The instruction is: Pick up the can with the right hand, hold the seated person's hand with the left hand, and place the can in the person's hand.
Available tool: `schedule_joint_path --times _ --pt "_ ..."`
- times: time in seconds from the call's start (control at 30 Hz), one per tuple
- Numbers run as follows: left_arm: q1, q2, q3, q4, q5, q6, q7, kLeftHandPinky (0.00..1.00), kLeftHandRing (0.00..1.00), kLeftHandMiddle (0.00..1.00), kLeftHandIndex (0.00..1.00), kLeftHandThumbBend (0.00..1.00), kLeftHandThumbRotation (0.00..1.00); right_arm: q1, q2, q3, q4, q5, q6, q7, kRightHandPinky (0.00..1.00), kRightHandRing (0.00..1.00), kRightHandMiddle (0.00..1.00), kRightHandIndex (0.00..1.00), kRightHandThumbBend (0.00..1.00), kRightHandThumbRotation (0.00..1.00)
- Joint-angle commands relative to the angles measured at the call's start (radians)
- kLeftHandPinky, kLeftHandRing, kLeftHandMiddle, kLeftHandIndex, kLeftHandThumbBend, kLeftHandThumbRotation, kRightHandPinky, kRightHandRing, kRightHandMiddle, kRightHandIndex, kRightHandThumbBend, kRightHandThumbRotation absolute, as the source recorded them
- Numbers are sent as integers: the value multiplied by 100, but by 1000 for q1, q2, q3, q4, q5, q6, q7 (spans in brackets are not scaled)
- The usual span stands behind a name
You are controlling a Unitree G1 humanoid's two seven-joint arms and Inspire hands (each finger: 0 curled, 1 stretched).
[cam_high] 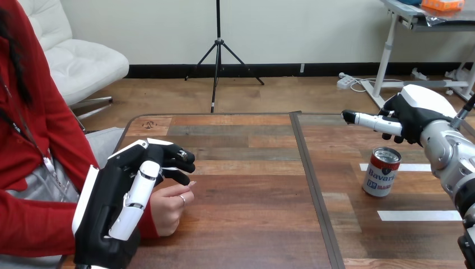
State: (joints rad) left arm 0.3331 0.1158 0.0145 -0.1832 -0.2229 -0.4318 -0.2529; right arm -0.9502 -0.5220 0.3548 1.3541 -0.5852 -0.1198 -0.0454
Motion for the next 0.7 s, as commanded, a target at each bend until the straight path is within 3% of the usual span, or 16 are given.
schedule_joint_path --times 0.0,0.17,0.37,0.67 --pt "-47 -5 3 5 10 -8 -2 48 56 57 49 29 70 -48 -8 -19 -22 19 -9 -19 39 50 55 61 97 100" --pt "-44 -6 1 3 11 -5 -1 48 56 57 49 28 70 -49 -9 -28 -21 24 -12 -12 50 61 65 67 99 100" --pt "-41 -6 3 -2 26 -6 8 48 57 57 49 28 70 -50 -11 -34 -23 34 -11 -4 57 67 70 69 100 100" --pt "-41 -6 5 3 28 -9 6 48 57 57 49 27 71 -41 -16 -34 -24 46 -21 3 56 65 67 67 100 100"
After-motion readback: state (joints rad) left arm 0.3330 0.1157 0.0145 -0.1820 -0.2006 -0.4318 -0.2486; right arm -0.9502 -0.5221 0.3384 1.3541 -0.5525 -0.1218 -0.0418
